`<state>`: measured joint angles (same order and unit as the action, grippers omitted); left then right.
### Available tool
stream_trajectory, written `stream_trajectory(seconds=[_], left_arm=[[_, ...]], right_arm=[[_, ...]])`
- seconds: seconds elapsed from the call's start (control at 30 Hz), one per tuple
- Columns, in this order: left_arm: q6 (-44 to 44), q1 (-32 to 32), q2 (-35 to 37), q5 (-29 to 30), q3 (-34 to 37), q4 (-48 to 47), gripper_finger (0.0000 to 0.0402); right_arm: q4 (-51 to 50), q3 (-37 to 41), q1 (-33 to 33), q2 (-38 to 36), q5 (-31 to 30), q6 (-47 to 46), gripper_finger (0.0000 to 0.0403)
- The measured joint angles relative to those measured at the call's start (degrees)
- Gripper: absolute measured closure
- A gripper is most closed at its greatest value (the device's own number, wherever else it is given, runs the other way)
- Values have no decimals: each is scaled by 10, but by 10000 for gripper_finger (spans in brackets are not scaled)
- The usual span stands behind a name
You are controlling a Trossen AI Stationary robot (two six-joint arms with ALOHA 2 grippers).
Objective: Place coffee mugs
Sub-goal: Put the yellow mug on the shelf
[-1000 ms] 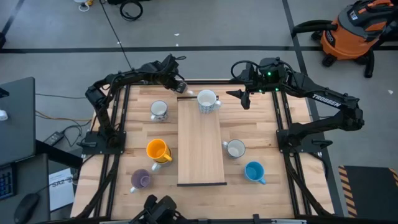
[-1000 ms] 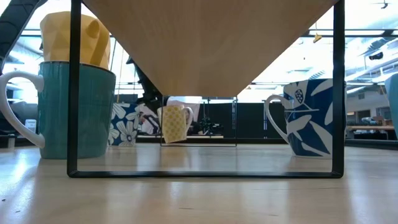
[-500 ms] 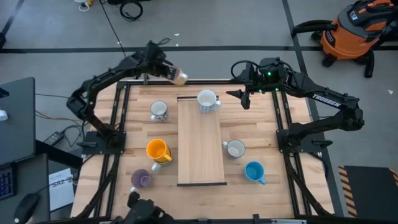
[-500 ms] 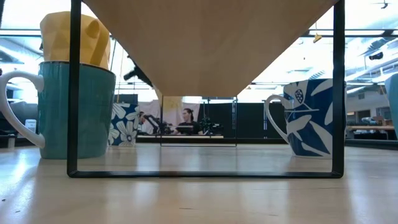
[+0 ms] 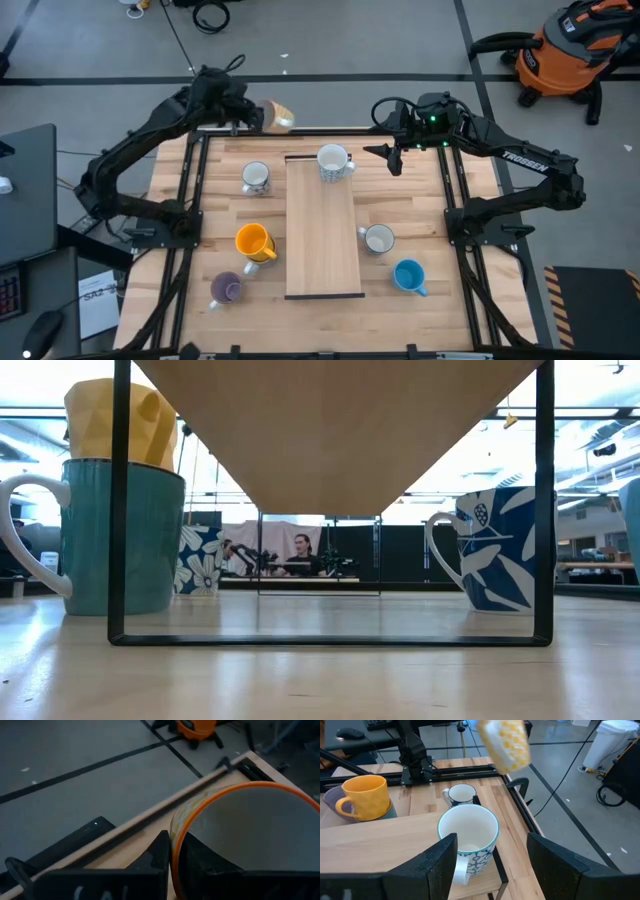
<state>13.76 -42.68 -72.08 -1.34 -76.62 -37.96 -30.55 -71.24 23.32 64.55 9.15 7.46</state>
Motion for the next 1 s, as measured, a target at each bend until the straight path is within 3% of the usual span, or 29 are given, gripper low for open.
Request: stream_trajectory(seconds=[0.4, 0.5, 0.77, 1.0], left_arm=[[101, 143, 37, -1, -22, -97, 371], [113, 170, 21, 0, -61, -121, 371], [157, 198, -48, 2, -196, -288, 371], [172, 211, -111, 0, -225, -320, 371]], right_arm=[[0, 0, 0, 0, 0, 0, 157], [0, 0, 0, 0, 0, 0, 157], [0, 0, 0, 0, 0, 0, 157], [0, 0, 0, 0, 0, 0, 157]])
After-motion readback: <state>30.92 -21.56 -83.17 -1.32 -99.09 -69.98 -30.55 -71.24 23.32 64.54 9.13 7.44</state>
